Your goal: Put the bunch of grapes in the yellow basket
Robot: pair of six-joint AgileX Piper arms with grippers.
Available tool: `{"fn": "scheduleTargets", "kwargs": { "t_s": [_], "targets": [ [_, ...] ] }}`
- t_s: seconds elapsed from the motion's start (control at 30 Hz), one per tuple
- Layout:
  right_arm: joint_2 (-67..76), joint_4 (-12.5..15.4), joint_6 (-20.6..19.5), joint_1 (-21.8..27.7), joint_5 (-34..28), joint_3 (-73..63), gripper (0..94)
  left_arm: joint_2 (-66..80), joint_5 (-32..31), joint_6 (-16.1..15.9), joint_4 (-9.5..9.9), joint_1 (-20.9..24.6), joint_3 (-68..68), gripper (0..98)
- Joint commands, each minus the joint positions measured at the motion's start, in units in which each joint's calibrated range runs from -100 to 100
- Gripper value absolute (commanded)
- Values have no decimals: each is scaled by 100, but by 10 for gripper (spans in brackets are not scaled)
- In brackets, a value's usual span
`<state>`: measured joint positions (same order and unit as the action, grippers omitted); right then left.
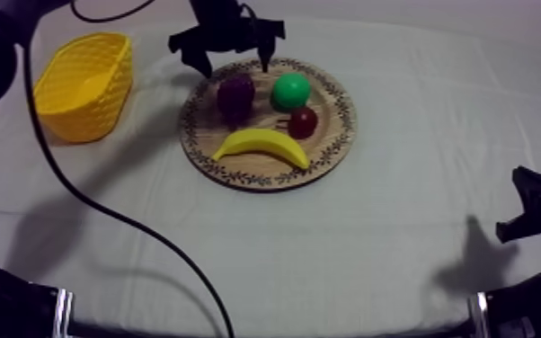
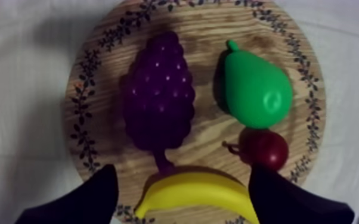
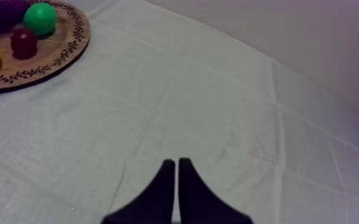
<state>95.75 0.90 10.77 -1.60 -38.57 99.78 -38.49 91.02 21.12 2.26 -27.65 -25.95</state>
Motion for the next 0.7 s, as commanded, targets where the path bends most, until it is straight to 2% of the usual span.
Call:
{"fn": "scheduleTargets", "kwargs": {
  "t_s": [0.0,0.67],
  "targets": [
    [0,1,4,0,2,0,3,-267,8,-11,16,17,-73,818],
    [0,1,4,0,2,0,3,-1320,161,-106,7,94,-801,806]
  ]
}}
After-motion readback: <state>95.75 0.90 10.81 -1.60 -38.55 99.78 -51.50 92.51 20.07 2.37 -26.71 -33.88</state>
